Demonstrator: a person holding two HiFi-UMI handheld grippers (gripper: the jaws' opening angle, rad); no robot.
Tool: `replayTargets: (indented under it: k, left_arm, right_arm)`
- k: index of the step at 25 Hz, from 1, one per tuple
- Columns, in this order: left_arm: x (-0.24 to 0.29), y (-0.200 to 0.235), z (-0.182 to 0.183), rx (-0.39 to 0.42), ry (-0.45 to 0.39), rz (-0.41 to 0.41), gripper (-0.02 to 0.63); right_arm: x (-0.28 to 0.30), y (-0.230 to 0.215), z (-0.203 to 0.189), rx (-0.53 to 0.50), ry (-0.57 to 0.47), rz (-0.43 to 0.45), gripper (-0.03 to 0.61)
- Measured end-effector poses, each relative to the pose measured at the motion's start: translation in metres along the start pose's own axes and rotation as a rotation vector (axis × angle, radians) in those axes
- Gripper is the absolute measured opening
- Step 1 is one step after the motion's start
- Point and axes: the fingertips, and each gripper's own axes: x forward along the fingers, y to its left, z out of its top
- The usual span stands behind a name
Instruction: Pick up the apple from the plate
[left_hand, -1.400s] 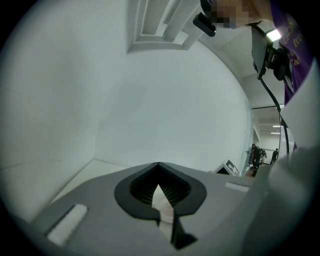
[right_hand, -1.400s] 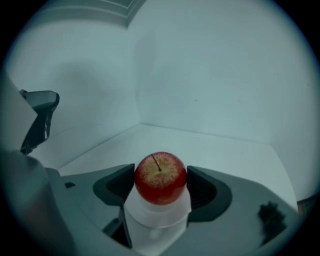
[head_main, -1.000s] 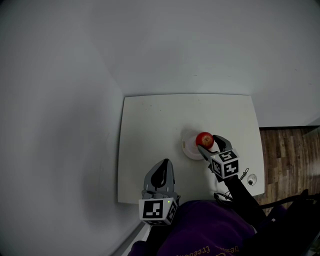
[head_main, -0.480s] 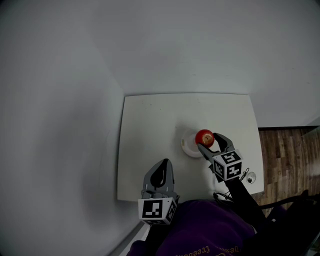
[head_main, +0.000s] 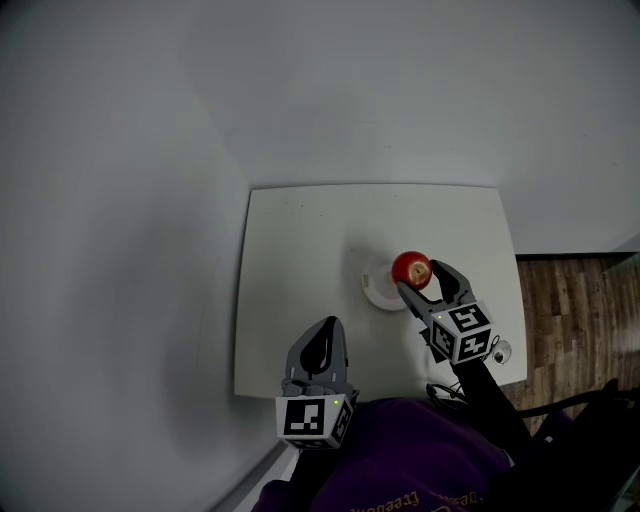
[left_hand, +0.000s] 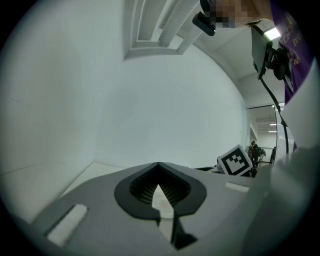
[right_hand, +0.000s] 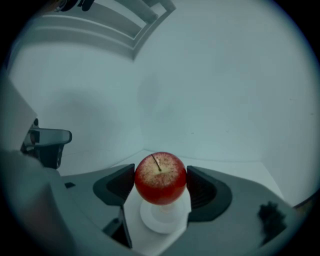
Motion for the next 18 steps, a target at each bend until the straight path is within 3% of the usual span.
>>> replayTargets:
  k: [18]
  left_arm:
    - [-0.0048,-0.0013,-0.001,0.008,0.002,-0.013,0.006]
  right_arm:
    - [-0.0056,0.0018,0.009,0.016,-0.037,-0.012,0.33]
